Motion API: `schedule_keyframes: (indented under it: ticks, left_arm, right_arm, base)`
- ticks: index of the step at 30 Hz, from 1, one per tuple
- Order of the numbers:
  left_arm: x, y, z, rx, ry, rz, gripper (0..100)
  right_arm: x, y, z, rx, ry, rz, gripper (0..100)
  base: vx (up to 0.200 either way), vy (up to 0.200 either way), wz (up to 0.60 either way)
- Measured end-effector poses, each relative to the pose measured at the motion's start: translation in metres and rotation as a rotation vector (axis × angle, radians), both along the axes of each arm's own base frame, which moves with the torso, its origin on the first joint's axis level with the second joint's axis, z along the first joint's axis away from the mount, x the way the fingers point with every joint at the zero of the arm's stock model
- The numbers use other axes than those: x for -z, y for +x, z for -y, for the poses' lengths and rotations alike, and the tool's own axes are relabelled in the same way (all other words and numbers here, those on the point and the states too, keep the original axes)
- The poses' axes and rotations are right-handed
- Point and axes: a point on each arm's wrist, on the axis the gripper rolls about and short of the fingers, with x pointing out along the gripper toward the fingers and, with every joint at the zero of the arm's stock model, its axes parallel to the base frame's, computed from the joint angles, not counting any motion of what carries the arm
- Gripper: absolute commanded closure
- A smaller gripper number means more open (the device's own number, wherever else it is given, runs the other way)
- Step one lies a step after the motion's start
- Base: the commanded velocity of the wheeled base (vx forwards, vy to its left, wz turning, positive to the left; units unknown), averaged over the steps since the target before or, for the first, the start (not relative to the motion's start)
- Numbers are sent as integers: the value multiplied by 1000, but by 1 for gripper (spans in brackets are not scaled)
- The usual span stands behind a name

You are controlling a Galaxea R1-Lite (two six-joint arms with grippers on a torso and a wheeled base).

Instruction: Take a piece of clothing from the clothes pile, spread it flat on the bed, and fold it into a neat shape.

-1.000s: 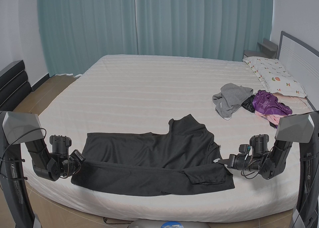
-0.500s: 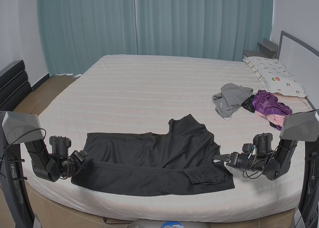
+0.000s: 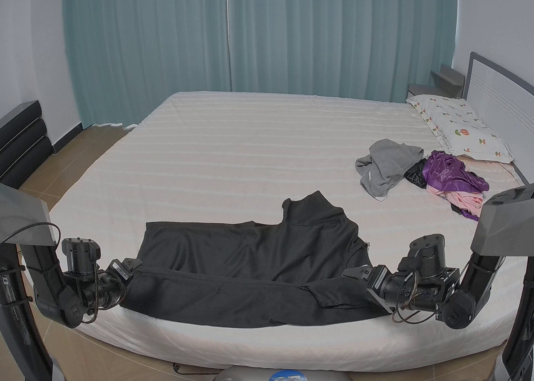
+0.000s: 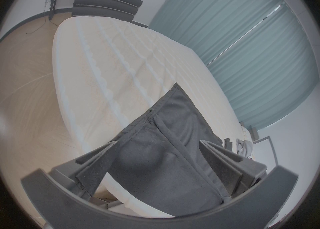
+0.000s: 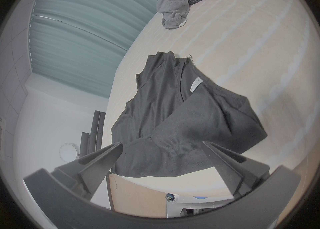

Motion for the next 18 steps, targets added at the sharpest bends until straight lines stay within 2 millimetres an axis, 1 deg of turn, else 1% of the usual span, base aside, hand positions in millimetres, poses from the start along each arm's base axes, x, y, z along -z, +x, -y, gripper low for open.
schedule_keyframes:
  ticks: [1, 3, 8, 13, 18]
  left_arm:
    - [0, -2, 0, -1, -7, 0, 0]
    - [-1, -5, 1, 0, -20, 0, 0]
    - [0, -5, 2, 14, -41, 0, 0]
    - [2, -1, 2, 27, -53, 23, 0]
    - [9, 2, 1, 27, -51, 26, 0]
  right_arm:
    - [1, -2, -2, 2, -4, -3, 0]
    - [4, -5, -8, 20, -19, -8, 0]
    - [9, -7, -16, 37, -43, -12, 0]
    - [14, -1, -21, 52, -52, -4, 0]
    - [18, 10, -25, 80, -44, 11, 0]
  base:
    - [-200, 0, 0]
    - [0, 0, 0]
    - [0, 0, 0]
    - [0, 0, 0]
    - [0, 0, 0]
